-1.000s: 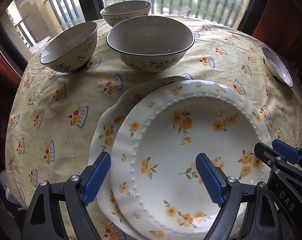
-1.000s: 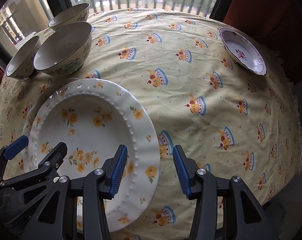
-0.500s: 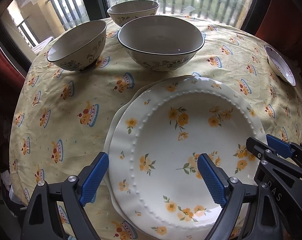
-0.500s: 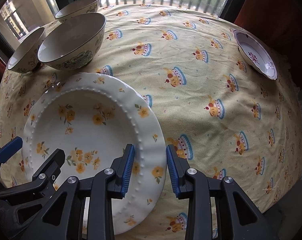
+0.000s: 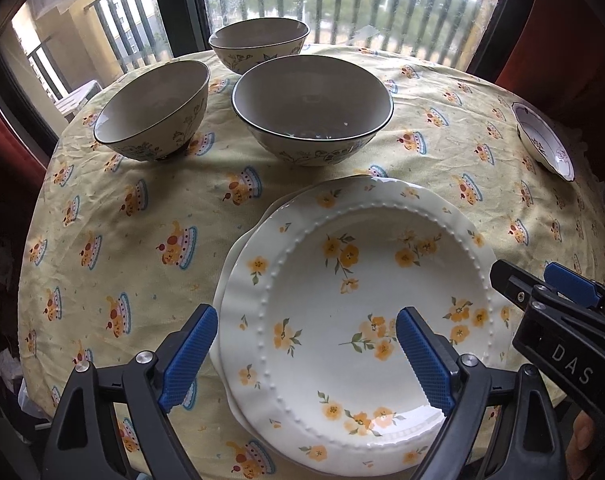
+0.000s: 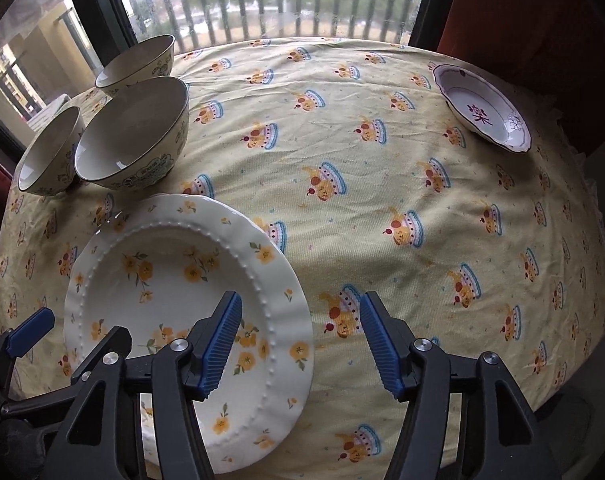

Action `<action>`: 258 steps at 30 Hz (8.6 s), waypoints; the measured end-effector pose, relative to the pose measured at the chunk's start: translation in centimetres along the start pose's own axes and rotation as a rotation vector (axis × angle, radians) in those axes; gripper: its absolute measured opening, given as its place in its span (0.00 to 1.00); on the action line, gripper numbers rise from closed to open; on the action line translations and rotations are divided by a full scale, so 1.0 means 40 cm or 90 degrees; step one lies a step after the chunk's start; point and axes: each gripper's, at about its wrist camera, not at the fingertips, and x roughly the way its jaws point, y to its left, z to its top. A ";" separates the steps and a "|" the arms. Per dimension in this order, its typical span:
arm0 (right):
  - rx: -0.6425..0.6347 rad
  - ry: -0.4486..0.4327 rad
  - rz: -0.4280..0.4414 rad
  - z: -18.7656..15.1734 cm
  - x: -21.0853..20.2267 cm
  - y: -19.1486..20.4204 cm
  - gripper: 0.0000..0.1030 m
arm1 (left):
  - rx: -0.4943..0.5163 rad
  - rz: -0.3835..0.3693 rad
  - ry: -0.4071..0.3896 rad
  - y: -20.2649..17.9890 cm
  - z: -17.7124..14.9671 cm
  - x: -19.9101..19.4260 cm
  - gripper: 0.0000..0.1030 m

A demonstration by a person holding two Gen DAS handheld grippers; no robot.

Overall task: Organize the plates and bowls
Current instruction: 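Open both grippers and lift away from the stacked plates, then move both grippers to the red-rimmed character plate and grasp its rim, then lift the red-rimmed plate with both grippers and carry it toward the plate stack, then lower the red-rimmed plate onto the beaded plate and open both grippers, then move both grippers to the rim of the largest cream bowl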

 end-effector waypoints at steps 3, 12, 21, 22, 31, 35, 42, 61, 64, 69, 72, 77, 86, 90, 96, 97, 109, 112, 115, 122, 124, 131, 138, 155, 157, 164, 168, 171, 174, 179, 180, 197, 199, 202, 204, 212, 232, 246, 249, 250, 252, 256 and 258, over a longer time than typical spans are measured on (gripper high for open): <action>0.021 -0.015 0.006 0.004 -0.032 -0.015 0.72 | 0.014 -0.007 -0.018 -0.017 0.017 -0.023 0.90; 0.036 -0.060 0.013 0.019 -0.084 -0.108 0.76 | 0.040 -0.004 -0.054 -0.127 0.042 -0.065 0.90; 0.014 -0.098 0.020 0.058 -0.107 -0.250 0.76 | 0.022 0.009 -0.071 -0.280 0.085 -0.067 0.88; 0.009 -0.103 0.013 0.062 -0.109 -0.266 0.76 | 0.018 0.010 -0.071 -0.299 0.090 -0.064 0.88; -0.029 -0.110 0.023 0.126 -0.082 -0.428 0.76 | -0.001 0.025 -0.081 -0.464 0.131 -0.042 0.88; -0.030 -0.114 0.067 0.158 -0.057 -0.502 0.75 | -0.011 0.004 -0.080 -0.527 0.162 -0.019 0.86; -0.048 -0.153 0.043 0.229 -0.022 -0.611 0.75 | -0.011 0.032 -0.089 -0.656 0.230 0.041 0.84; 0.019 -0.141 0.035 0.436 0.172 -0.815 0.75 | 0.032 0.019 -0.108 -0.862 0.449 0.250 0.77; 0.037 -0.136 0.028 0.460 0.204 -0.835 0.75 | 0.040 0.021 -0.110 -0.878 0.474 0.281 0.77; 0.066 -0.125 0.031 0.490 0.262 -0.864 0.75 | 0.057 0.008 -0.098 -0.891 0.509 0.332 0.68; 0.074 -0.118 0.033 0.503 0.291 -0.871 0.75 | 0.064 0.009 -0.094 -0.902 0.519 0.350 0.59; 0.087 -0.107 0.025 0.519 0.331 -0.875 0.59 | 0.039 0.006 -0.085 -0.896 0.532 0.378 0.49; 0.090 -0.084 0.031 0.518 0.355 -0.864 0.44 | 0.041 -0.007 -0.063 -0.891 0.546 0.375 0.45; 0.096 -0.065 0.032 0.506 0.349 -0.852 0.44 | 0.047 0.006 -0.058 -0.886 0.533 0.371 0.45; 0.082 -0.034 0.057 0.436 0.320 -0.817 0.44 | 0.057 0.022 -0.043 -0.846 0.461 0.335 0.45; 0.078 -0.028 0.062 0.423 0.315 -0.808 0.44 | 0.054 0.023 -0.037 -0.837 0.448 0.328 0.45; 0.028 0.027 0.095 0.306 0.253 -0.739 0.44 | 0.060 0.051 0.013 -0.773 0.313 0.271 0.45; 0.021 0.042 0.103 0.281 0.240 -0.726 0.44 | 0.053 0.051 0.026 -0.760 0.282 0.258 0.45; 0.004 0.049 0.105 0.257 0.237 -0.716 0.44 | 0.052 0.048 0.027 -0.752 0.260 0.251 0.45; 0.000 0.041 0.073 0.271 0.249 -0.703 0.45 | 0.045 0.038 0.026 -0.742 0.264 0.254 0.44; -0.008 0.040 0.060 0.283 0.253 -0.695 0.45 | 0.043 0.037 0.024 -0.742 0.266 0.255 0.44; -0.016 0.045 0.034 0.280 0.243 -0.693 0.46 | 0.037 0.040 0.026 -0.740 0.267 0.245 0.43; -0.015 0.046 0.022 0.272 0.215 -0.657 0.46 | 0.012 0.017 0.016 -0.700 0.240 0.194 0.43; -0.051 -0.001 -0.006 0.182 0.032 -0.427 0.46 | -0.019 -0.018 -0.014 -0.450 0.131 0.038 0.43; -0.054 -0.004 -0.004 0.167 0.016 -0.389 0.46 | -0.023 -0.016 -0.018 -0.412 0.119 0.021 0.43; -0.059 0.000 0.012 0.112 -0.019 -0.257 0.45 | -0.028 -0.007 -0.032 -0.275 0.089 -0.023 0.43; -0.059 0.003 0.020 0.087 -0.026 -0.187 0.45 | -0.030 -0.002 -0.032 -0.210 0.065 -0.030 0.43; -0.065 0.004 0.021 0.068 -0.029 -0.135 0.46 | -0.032 0.000 -0.022 -0.164 0.046 -0.026 0.43; -0.066 0.010 0.022 0.051 -0.020 -0.090 0.46 | -0.032 0.002 -0.012 -0.123 0.027 -0.020 0.43; -0.065 0.023 0.018 0.028 0.003 -0.033 0.45 | -0.020 0.008 0.003 -0.080 0.005 0.004 0.43; -0.064 0.027 0.018 0.023 0.009 -0.024 0.45 | -0.020 0.008 0.007 -0.074 0.002 0.011 0.43; -0.062 0.027 0.023 0.025 0.029 0.011 0.45 | -0.019 -0.003 0.013 -0.044 -0.014 0.043 0.43; -0.061 0.010 0.022 0.028 0.014 0.002 0.45 | -0.007 0.004 0.004 -0.051 -0.012 0.038 0.43; -0.073 -0.019 0.013 0.035 -0.010 -0.002 0.28 | -0.014 0.002 0.007 -0.049 -0.010 0.042 0.43; -0.090 -0.019 0.009 0.038 -0.010 0.002 0.26 | -0.020 0.001 0.010 -0.047 -0.009 0.043 0.43; -0.093 -0.019 0.014 0.037 -0.007 0.005 0.26 | -0.036 0.008 0.017 -0.036 -0.010 0.033 0.43; -0.160 -0.015 0.086 0.005 0.025 0.169 0.05 | -0.023 0.035 -0.014 0.007 -0.019 0.028 0.41; -0.123 0.000 0.073 0.001 0.026 0.140 0.18 | -0.033 0.009 -0.013 0.037 -0.016 0.019 0.73; -0.113 0.001 0.080 0.000 0.013 0.132 0.49 | -0.019 0.014 -0.027 0.028 -0.012 0.003 0.80; -0.108 -0.003 0.079 0.002 0.007 0.127 0.54 | -0.019 0.011 -0.027 0.027 -0.010 -0.001 0.81; -0.106 -0.013 0.079 0.008 -0.009 0.118 0.69 | -0.030 0.010 -0.031 0.028 -0.003 -0.013 0.82; -0.116 -0.022 0.095 0.029 -0.028 0.105 0.73 | -0.051 0.034 -0.054 0.027 0.008 -0.037 0.84; -0.130 -0.028 0.105 0.040 -0.033 0.103 0.74 | -0.066 0.049 -0.056 0.028 0.011 -0.044 0.84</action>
